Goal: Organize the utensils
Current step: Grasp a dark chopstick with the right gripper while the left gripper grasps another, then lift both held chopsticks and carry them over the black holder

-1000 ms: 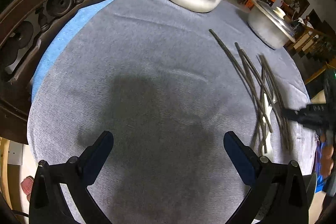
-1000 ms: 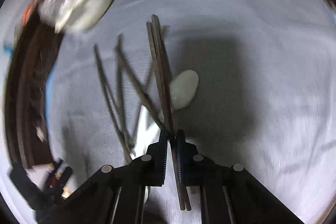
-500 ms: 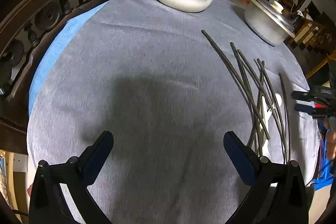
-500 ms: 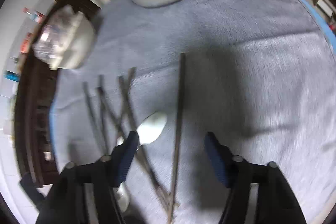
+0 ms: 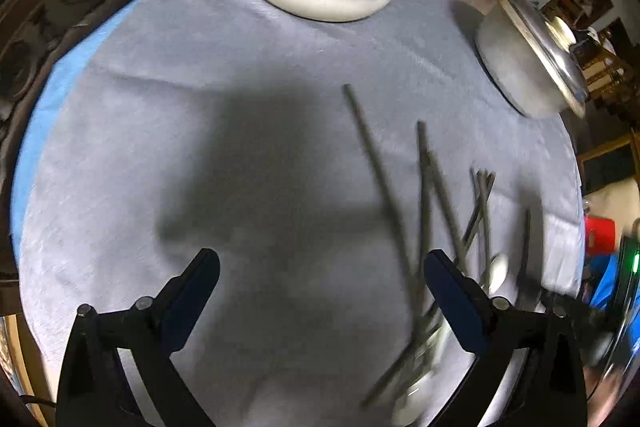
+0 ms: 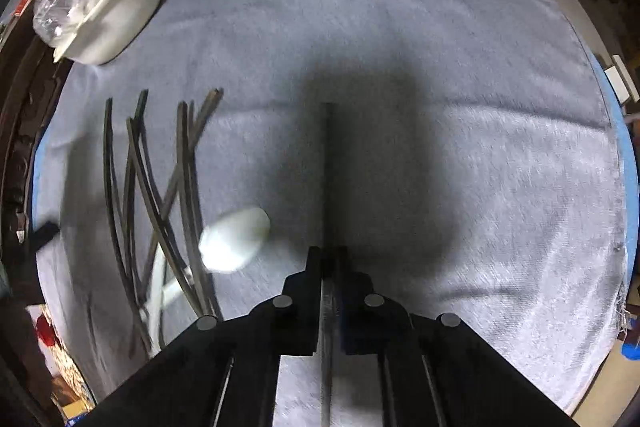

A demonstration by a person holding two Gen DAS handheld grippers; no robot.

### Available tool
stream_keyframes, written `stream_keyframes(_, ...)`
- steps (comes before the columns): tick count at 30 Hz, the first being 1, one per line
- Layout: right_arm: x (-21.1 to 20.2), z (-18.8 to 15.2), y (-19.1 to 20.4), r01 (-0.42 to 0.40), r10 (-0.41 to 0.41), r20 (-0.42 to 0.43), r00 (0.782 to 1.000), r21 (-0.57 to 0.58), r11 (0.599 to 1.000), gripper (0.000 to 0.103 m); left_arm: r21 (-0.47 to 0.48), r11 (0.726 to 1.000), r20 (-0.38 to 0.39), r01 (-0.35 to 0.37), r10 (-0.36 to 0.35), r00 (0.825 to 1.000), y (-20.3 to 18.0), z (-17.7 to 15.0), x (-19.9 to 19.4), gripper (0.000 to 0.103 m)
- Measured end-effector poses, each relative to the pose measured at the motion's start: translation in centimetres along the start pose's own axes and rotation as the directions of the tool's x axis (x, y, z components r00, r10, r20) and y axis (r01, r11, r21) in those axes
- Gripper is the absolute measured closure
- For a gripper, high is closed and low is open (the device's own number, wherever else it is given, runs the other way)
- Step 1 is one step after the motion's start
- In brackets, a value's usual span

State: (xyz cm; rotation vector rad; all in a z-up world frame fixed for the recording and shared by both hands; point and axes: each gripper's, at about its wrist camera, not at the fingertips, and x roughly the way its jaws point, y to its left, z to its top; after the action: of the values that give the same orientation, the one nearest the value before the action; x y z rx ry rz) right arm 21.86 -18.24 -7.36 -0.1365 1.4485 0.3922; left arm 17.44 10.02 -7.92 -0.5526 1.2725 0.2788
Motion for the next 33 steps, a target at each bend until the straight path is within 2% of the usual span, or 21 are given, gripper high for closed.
stream_keyframes(2, -0.3, -0.6, -0.7, -0.020, 0.020, -0.003, 1.000, -0.004, 1.000, 0.096, -0.021, 1.000, -0.045, -0.008, 0.007, 0.999, -1.0, 1.4, 0.8, 0.016)
stream_keyframes(4, -0.7, -1.0, -1.4, -0.032, 0.032, 0.000, 0.999, -0.012, 0.999, 0.096, -0.054, 0.999, -0.098, -0.002, -0.003, 0.995, -1.9, 2.8, 1.9, 0.021)
stream_keyframes(7, -0.8, -1.8, -2.6, -0.045, 0.045, -0.007, 0.999, -0.029, 0.999, 0.096, -0.076, 0.996, -0.126, -0.053, 0.043, 0.991, -2.7, 4.2, 2.9, 0.026)
stream_keyframes(8, -0.7, -1.7, -2.5, -0.049, 0.049, -0.012, 0.999, -0.036, 0.998, 0.096, -0.075, 0.995, -0.138, -0.060, 0.049, 0.989, -3.0, 4.4, 3.2, 0.031)
stream_keyframes(9, -0.8, -1.7, -2.7, -0.056, 0.055, -0.020, 0.998, -0.044, 0.997, 0.096, -0.075, 0.995, -0.161, -0.062, 0.049, 0.986, -3.2, 4.5, 3.6, 0.045)
stream_keyframes(10, -0.1, -0.6, -2.1, -0.060, 0.059, -0.027, 0.998, -0.049, 0.997, 0.096, -0.081, 0.994, -0.197, -0.067, 0.050, 0.979, -3.3, 4.6, 4.2, 0.054)
stream_keyframes(11, 0.1, -0.3, -1.8, -0.064, 0.062, -0.035, 0.997, -0.056, 0.996, 0.096, -0.079, 0.993, -0.198, -0.090, 0.073, 0.978, -3.5, 4.7, 4.2, 0.057)
stream_keyframes(12, 0.1, -0.2, -1.8, -0.068, 0.065, -0.043, 0.997, -0.065, 0.996, 0.096, -0.069, 0.993, -0.200, -0.101, 0.086, 0.976, -3.8, 4.9, 4.2, 0.071)
stream_keyframes(13, 0.1, 0.0, -1.8, -0.069, 0.065, -0.049, 0.997, -0.072, 0.995, 0.096, -0.037, 0.992, -0.225, -0.119, 0.108, 0.968, -4.4, 4.9, 4.5, 0.074)
stream_keyframes(14, 0.2, 0.1, -1.8, -0.071, 0.067, -0.054, 0.996, -0.077, 0.994, 0.096, -0.012, 0.991, -0.226, -0.135, 0.129, 0.966, -4.9, 5.2, 4.7, 0.091)
stream_keyframes(15, 0.3, 0.3, -1.9, -0.075, 0.070, -0.058, 0.996, -0.080, 0.994, 0.096, 0.033, 0.989, -0.243, -0.147, 0.150, 0.958, -5.4, 5.0, 4.9, 0.095)
stream_keyframes(18, 0.3, 0.9, -1.3, -0.082, 0.076, -0.080, 0.994, -0.080, 0.993, 0.096, 0.164, 0.976, -0.279, -0.146, 0.188, 0.942, -6.4, 4.6, 5.1, 0.098)
stream_keyframes(23, 0.0, -0.4, -1.5, -0.071, 0.057, -0.126, 0.990, -0.108, 0.992, 0.096, 0.340, 0.926, -0.306, -0.166, 0.276, 0.911, -6.0, 2.6, 4.5, 0.098)
stream_keyframes(28, 0.4, -0.6, -0.7, -0.032, 0.011, -0.158, 0.987, -0.131, 0.991, 0.096, 0.411, 0.895, -0.342, -0.175, 0.329, 0.880, -4.6, 0.6, 4.2, 0.097)
stream_keyframes(29, 0.5, -0.5, -0.4, -0.023, 0.001, -0.163, 0.987, -0.137, 0.990, 0.096, 0.413, 0.894, -0.336, -0.174, 0.328, 0.883, -4.6, 0.3, 4.1, 0.097)
stream_keyframes(33, 1.1, 0.2, 0.5, -0.004, -0.028, -0.202, 0.979, -0.155, 0.988, 0.094, 0.419, 0.890, -0.350, -0.179, 0.340, 0.873, -4.7, 1.2, 4.9, 0.098)
